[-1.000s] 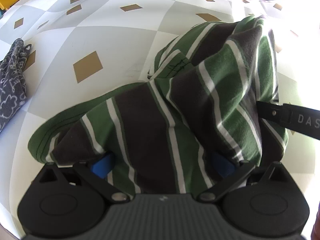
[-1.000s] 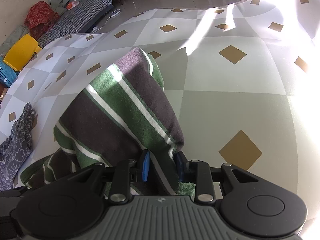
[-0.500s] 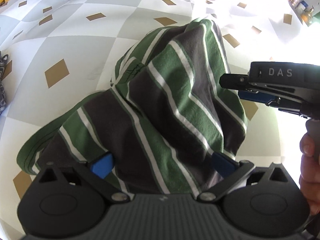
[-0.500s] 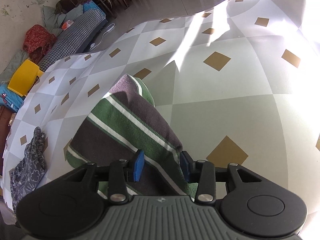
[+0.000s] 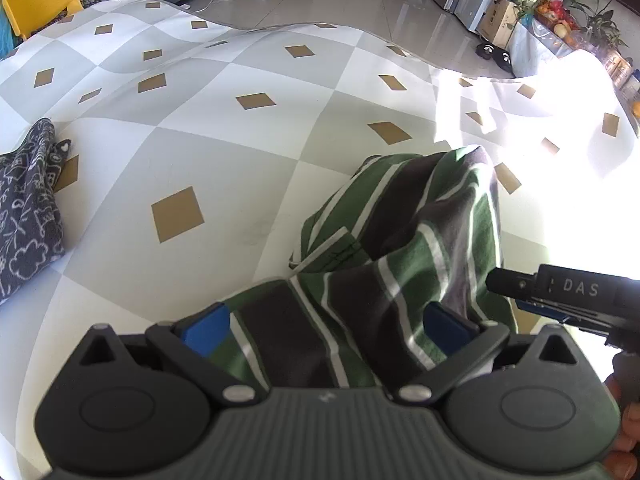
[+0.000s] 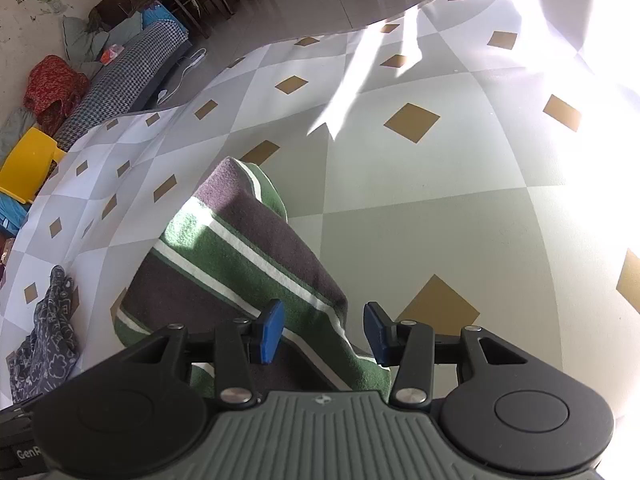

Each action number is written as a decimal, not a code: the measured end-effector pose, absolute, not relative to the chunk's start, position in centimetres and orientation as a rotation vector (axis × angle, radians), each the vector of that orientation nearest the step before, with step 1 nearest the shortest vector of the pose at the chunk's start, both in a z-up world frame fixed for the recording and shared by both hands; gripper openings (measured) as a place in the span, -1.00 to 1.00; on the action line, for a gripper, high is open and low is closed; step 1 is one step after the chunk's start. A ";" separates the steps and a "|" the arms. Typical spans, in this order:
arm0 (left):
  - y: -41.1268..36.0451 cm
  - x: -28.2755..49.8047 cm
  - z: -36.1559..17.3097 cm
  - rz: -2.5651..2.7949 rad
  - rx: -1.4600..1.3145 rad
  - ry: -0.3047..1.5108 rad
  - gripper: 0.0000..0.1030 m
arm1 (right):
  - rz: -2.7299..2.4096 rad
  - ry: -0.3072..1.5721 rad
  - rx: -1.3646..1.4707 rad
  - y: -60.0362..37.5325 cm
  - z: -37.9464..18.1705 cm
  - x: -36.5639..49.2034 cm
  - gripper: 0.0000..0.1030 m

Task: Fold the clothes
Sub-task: 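Hold the cloth edge with the right tool while the left tool approaches the bunched cloth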

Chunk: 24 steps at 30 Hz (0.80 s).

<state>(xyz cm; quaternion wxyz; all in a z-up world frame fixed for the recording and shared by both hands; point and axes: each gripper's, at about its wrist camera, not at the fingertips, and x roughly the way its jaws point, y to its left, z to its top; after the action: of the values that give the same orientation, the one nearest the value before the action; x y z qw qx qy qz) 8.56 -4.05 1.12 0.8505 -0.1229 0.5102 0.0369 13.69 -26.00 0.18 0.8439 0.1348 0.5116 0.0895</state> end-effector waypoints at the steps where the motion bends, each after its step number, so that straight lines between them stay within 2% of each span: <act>1: -3.9 8.7 0.7 0.089 -0.263 1.086 1.00 | 0.183 1.090 0.287 -26.1 0.0 13.7 -0.15; 9: -4.2 9.0 -2.8 0.122 -0.246 1.212 1.00 | 0.171 1.159 0.222 -25.3 -2.3 13.7 -0.13; 24: -6.4 7.0 -2.9 0.022 -0.137 1.225 1.00 | 0.199 1.103 0.217 -23.1 -2.5 14.2 -0.08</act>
<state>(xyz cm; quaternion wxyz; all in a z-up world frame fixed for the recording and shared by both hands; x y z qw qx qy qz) 6.98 -6.44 -2.94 0.8161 -0.0642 0.5743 0.0105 14.20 -23.10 -2.47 0.8414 0.1028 0.5221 0.0942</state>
